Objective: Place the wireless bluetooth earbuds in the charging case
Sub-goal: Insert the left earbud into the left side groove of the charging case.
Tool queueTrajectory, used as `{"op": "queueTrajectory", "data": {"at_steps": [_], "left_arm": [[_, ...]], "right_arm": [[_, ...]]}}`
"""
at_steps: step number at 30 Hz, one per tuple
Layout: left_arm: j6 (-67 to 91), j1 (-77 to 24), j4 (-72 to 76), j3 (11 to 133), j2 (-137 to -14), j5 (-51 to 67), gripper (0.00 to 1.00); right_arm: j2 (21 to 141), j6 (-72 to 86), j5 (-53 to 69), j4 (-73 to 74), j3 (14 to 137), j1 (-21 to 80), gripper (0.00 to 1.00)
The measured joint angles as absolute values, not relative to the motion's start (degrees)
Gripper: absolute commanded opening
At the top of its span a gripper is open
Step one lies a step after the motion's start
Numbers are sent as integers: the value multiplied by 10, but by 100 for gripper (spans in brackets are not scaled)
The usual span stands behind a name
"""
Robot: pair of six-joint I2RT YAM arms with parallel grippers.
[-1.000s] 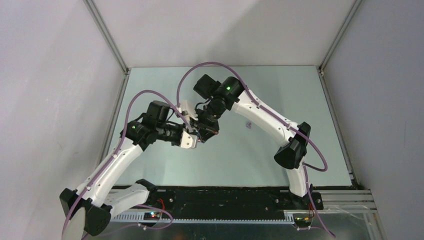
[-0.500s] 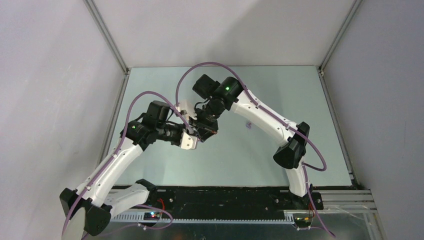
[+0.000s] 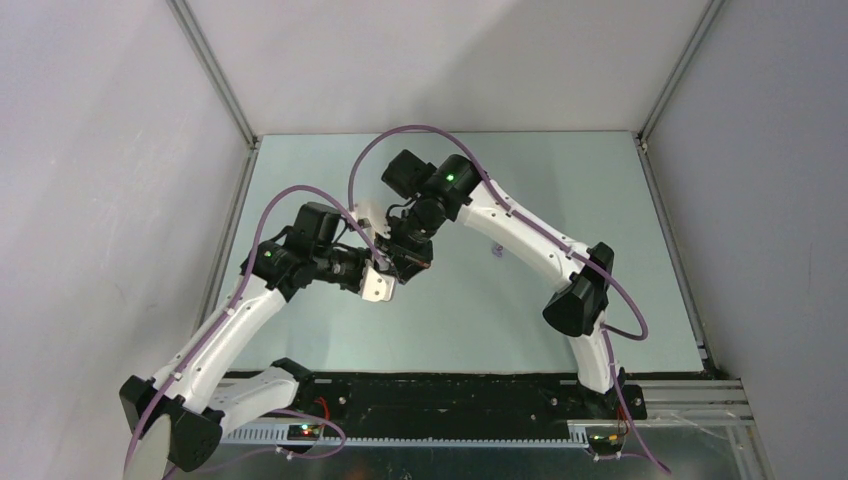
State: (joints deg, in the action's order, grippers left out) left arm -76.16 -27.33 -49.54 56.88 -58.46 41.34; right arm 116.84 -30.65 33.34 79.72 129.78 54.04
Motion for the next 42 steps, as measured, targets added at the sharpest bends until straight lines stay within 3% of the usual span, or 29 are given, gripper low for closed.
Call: {"op": "queueTrajectory", "data": {"at_steps": [22,31,42], "left_arm": [[-751,-269,-479,559,-584,428,0],[-752,-266,-476,556,-583,475,0],[-771,-258,-478,557,-581,491,0]], "right_arm": [[1174,-336,345,804,1298,529,0],[1081,-424,370,716,1152,519,0],[1060,-456,371,693,1128,518,0]]}}
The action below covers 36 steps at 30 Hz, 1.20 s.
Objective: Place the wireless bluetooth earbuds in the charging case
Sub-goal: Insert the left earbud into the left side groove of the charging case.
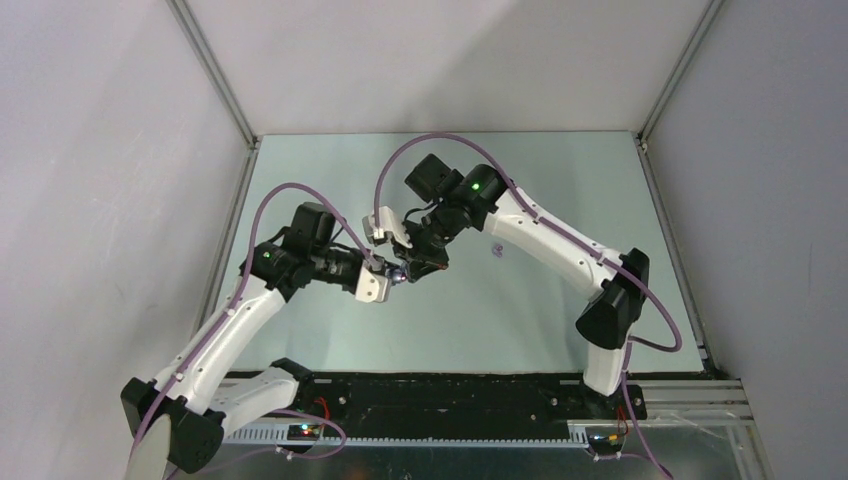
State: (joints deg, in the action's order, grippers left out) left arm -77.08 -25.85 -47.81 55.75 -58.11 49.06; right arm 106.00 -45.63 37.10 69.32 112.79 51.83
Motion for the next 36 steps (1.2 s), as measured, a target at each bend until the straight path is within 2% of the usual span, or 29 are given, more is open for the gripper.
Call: {"op": "queueTrajectory", "data": {"at_steps": [4,11,18,29,36], "left_arm": [[-781,-257,-484,559,-581,494,0],[-792,-255,-490,568,-582,493,0],[-769,-253,-477,568,-583,485,0],[-681,-248,-377,543,-583,483,0],[-632,-246,-304,526,-580,486,0]], "right_arm": [[1049,-472,369,681,1112,518,0],[1036,-482,344,665,1104,525,14],[1031,-469,302,649,1100,538,18],[1018,-444,238,624,1098,540,27],[1005,-415,201,611,1098,540,37]]}}
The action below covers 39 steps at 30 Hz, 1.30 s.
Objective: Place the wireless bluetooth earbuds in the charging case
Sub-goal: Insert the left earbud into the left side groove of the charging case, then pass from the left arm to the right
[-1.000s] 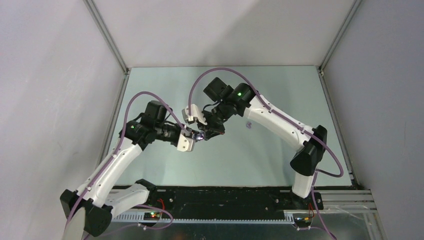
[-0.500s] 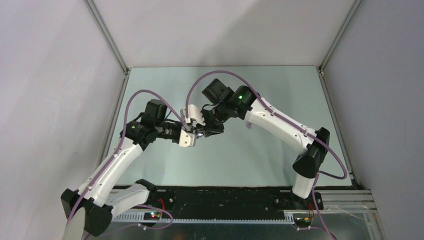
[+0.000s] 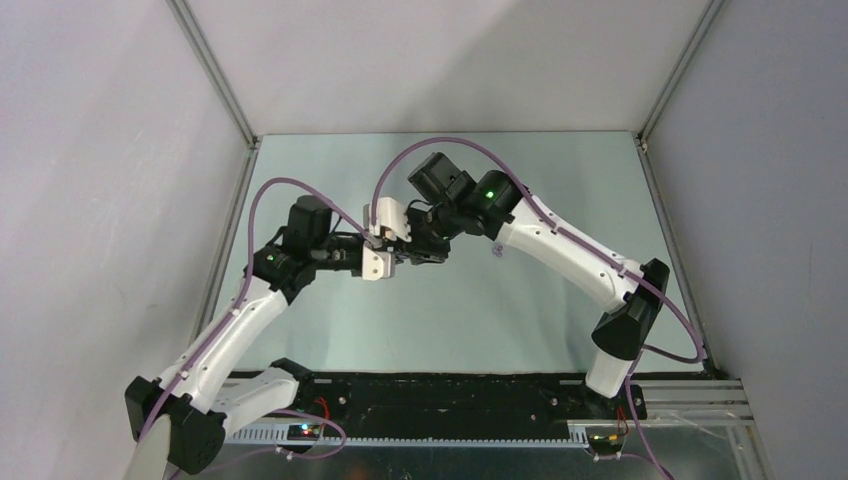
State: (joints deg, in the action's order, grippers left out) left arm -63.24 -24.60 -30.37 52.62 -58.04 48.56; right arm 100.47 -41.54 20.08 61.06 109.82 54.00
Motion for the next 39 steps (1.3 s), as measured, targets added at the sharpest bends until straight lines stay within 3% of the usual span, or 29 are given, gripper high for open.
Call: {"op": "queueTrajectory", "data": {"at_steps": [7,17,29,39], "left_arm": [[-567,-244,-213,490,-566,510,0],[-505,-247,-200,457,-557,602,0],[-424,-240,-162,468,-558,653,0],[-368,-239,-112,481,-562,668,0]], "right_arm": [[980,-399,191,613,1098,540,42],[878,-409,170,572,1102,494,49],[840,-421,288,543,943,418,53],[845,-425,367,522,937,434,53]]}}
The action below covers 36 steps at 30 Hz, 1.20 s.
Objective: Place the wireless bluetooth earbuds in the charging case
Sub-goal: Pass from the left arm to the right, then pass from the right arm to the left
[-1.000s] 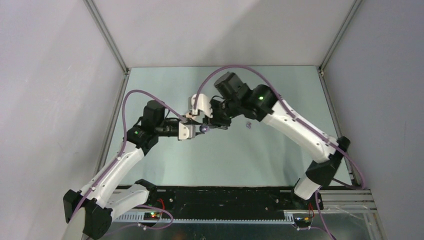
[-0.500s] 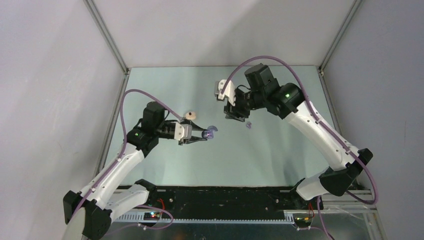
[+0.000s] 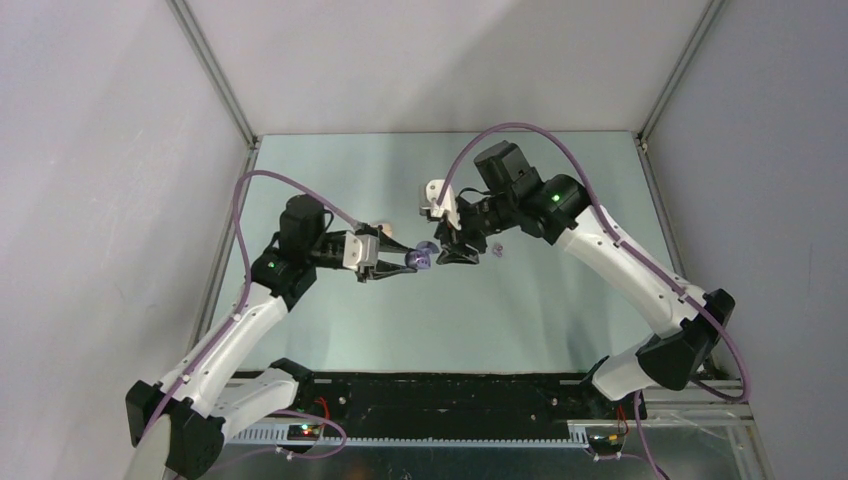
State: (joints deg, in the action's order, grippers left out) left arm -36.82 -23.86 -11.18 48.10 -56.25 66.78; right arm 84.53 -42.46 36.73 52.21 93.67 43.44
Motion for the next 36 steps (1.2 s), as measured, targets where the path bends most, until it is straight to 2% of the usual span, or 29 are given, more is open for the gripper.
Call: {"op": "queueTrajectory", "data": {"at_steps": [5,11,12,14,18,24,27,36], "left_arm": [[-337,-238,-80,481,-562,671,0],[-309,-237,-67,481,-562,672,1],[-307,-237,-66,481,-562,673,4],[-303,-237,-65,481,-562,667,23],[-305,-238,-70,481,-562,647,43],[-327,-239,-109,481,-562,607,57],[-330,-239,-118,479,-561,590,59],[-323,-244,-79,424,-519,555,53]], "right_arm": [[866,-418,379,513,947,449,43],[880,-402,379,503,953,448,17],[880,-402,378,502,953,448,11],[880,-402,373,503,955,449,4],[880,-409,345,510,961,456,0],[901,-423,258,568,1004,494,0],[926,-418,216,606,1045,512,0],[985,-386,164,665,1135,521,0]]}}
